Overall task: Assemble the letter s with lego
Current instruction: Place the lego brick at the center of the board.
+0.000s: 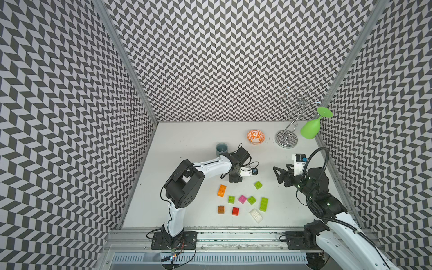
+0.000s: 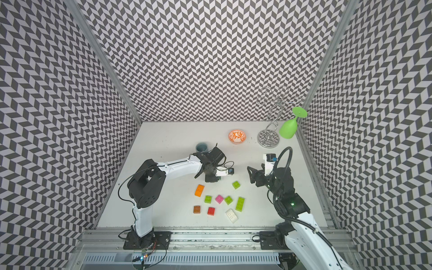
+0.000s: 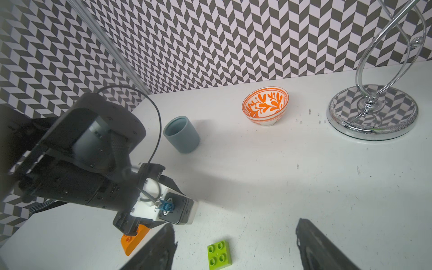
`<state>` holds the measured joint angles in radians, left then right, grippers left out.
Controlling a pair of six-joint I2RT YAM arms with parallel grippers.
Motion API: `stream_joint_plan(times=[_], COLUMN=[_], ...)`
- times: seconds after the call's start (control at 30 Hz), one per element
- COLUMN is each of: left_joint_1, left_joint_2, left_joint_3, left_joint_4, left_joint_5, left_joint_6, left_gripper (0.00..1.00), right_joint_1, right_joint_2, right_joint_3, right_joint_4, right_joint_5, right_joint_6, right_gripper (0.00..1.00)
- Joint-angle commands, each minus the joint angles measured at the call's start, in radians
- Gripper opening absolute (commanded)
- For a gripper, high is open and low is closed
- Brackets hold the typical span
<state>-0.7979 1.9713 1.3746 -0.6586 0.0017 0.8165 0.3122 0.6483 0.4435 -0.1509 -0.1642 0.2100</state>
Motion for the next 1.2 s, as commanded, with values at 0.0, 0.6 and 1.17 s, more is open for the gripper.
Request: stream_joint_plan(times=[0.0, 0.6, 1.17], left_joint_1=[0.003, 0.012, 0.009], left_joint_2=[0.018, -0.105, -0.721], left_joint_3=[0.03, 0.033, -0.155], left_joint_4=[0.01, 0.021, 0.14], left_joint_5=[-0.005, 0.003, -0.097], left_joint_6=[0.017, 0.019, -0.289], left_gripper=[0.34, 0.53, 0.52], right_joint_1=[0.007, 0.007, 0.048], right_joint_2=[0.014, 0.118, 0.45], right_joint_3=[-0.002, 0.07, 0.278], right_joint_4=[0.06, 0.004, -0.261], right_joint_5=[-0.011, -0.024, -0.009], right_joint_6=[0.012, 0.058, 0.193], right_gripper=[0.81, 0.88, 0.82])
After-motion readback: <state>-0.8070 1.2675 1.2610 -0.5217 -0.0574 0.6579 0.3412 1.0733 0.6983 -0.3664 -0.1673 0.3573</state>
